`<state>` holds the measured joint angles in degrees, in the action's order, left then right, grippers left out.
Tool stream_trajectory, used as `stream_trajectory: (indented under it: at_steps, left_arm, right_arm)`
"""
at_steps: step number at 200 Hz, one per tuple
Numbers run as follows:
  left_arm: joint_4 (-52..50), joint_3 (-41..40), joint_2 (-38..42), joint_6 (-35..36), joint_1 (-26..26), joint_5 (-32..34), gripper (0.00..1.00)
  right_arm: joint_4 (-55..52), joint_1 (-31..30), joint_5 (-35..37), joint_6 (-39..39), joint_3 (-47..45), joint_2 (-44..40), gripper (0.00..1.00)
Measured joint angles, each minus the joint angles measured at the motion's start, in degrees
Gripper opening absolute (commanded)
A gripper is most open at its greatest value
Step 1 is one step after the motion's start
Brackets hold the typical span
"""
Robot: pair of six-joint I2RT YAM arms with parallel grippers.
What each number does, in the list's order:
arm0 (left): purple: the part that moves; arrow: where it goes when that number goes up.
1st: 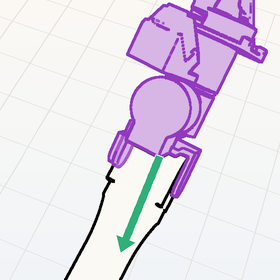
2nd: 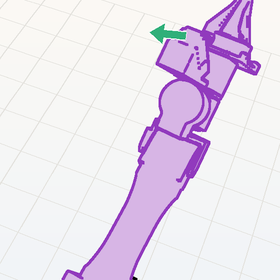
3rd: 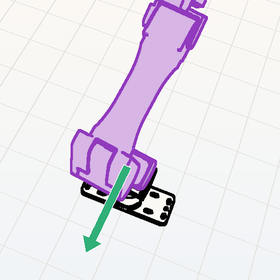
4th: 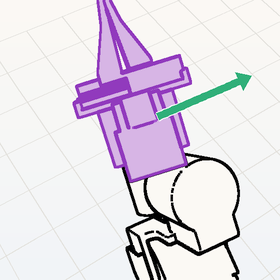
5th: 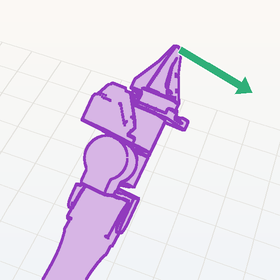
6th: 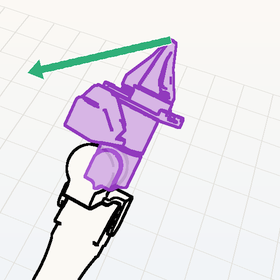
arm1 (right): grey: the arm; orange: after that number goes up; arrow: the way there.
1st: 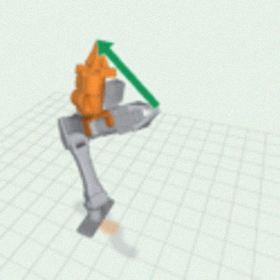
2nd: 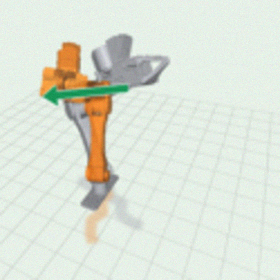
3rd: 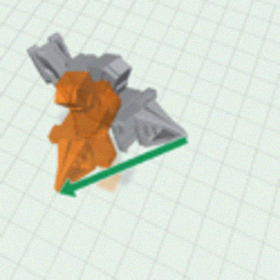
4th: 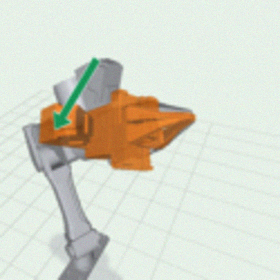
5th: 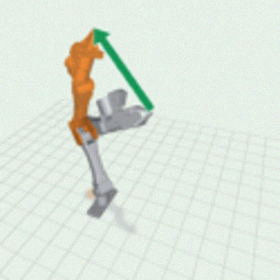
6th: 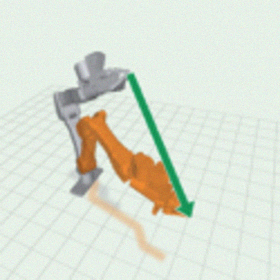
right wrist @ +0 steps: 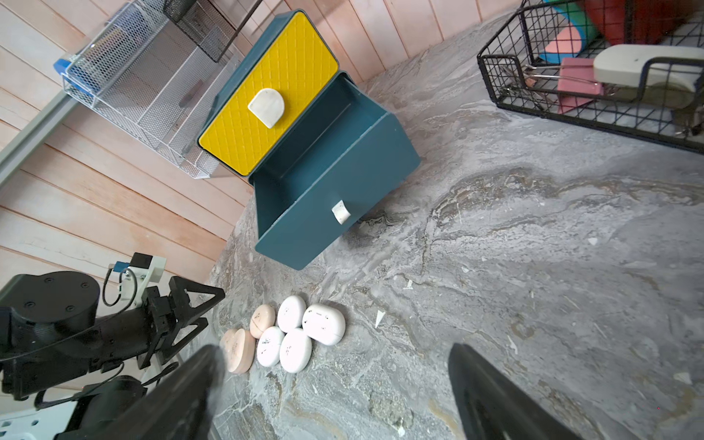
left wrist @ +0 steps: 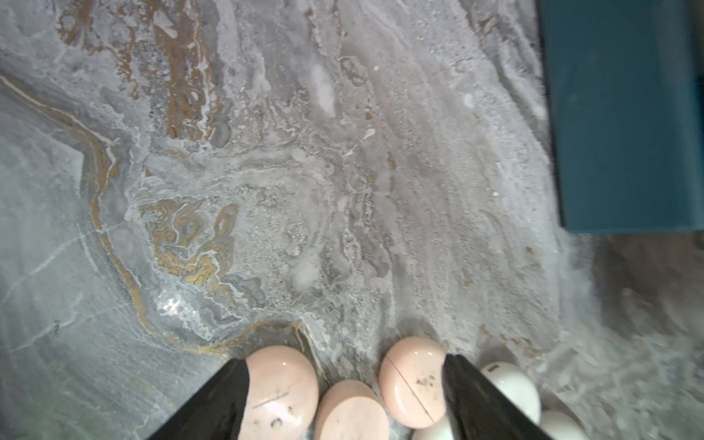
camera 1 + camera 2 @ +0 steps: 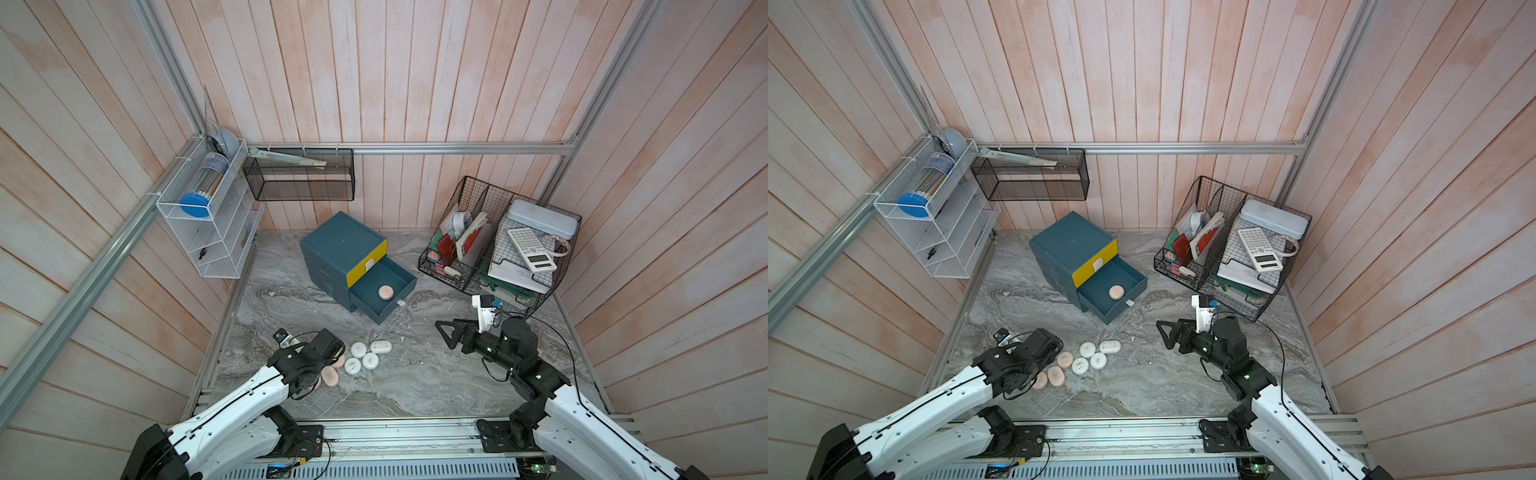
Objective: Put the bluetooth earphones in the drawer according to color
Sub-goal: Pick up the Bluetooth earphone from the center of the board.
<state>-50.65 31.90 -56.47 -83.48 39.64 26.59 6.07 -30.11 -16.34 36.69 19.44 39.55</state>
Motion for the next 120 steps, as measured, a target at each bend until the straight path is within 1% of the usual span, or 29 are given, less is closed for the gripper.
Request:
stream_trajectory:
  at_steps: [17,37,50,103,120]
  left_arm:
    - [-0.11,0.0,-3.87,-1.81,0.0,-0.57,0.83]
    - [0.5,-0.44,-6.45,-3.34,0.0,-1.11,0.81]
    - [1.25,-1.25,-7.34,-4.02,0.0,-1.55,0.78]
    - [2.27,-4.61,-9.05,-6.97,0.02,-4.26,0.76]
    - [2.27,-4.92,-9.09,-7.43,0.0,-4.5,0.71]
  right_arm:
    - [0.42,0.0,0.33,-0.61,-0.59,0.98,0.98]
    - [1.11,0.0,0.72,-1.25,-0.9,2.19,0.98]
    - [1.73,0.02,1.01,-1.7,-0.92,2.95,0.98]
    - [3.63,0.04,1.51,-3.21,-0.94,6.54,0.98]
    - [4.33,0.04,1.53,-3.63,-0.96,7.41,0.98]
